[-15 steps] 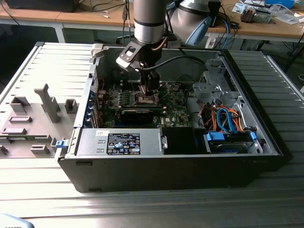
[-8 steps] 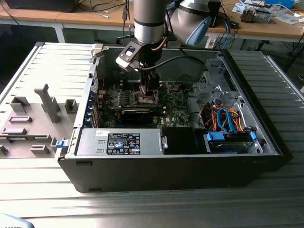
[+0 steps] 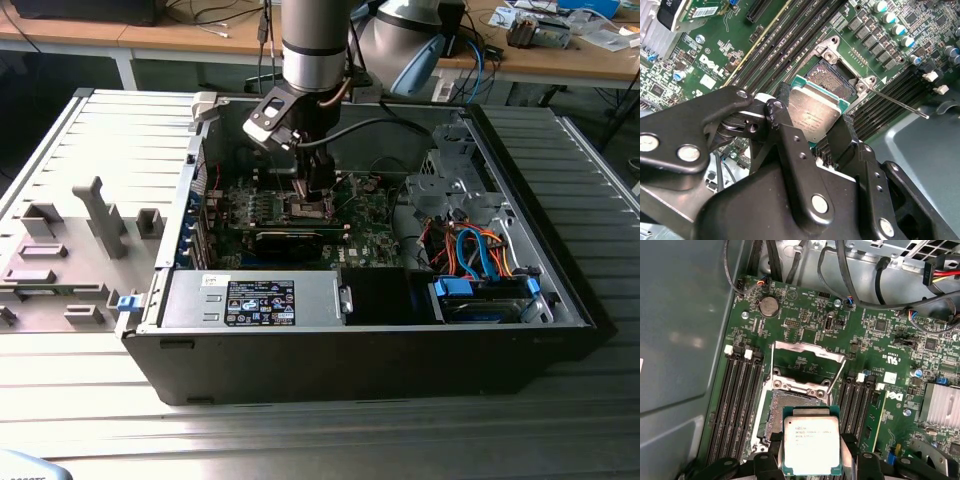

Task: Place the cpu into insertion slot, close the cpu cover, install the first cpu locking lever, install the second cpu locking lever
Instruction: 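Place the cpu into insertion slot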

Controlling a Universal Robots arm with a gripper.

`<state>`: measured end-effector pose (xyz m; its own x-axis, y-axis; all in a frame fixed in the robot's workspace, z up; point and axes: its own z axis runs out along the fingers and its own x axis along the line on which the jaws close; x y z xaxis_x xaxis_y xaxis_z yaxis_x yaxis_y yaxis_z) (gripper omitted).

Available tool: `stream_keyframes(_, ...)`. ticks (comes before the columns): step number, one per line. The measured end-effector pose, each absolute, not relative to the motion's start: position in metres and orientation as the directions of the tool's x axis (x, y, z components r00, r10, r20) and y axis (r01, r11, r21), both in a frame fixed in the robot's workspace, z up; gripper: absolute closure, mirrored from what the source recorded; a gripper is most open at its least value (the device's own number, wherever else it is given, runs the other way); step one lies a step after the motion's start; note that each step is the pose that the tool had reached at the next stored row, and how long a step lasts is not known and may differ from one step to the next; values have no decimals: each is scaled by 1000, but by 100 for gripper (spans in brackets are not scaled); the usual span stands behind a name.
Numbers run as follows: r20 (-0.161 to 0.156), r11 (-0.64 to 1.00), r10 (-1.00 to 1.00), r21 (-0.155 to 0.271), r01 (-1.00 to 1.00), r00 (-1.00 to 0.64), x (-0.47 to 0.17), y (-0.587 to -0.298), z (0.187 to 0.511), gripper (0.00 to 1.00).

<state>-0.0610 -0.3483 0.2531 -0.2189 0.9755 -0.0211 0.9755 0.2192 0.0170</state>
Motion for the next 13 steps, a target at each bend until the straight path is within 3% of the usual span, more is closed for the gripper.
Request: stream_keyframes(13,-21,195,981,17,981,-195,-61,-348,253,45)
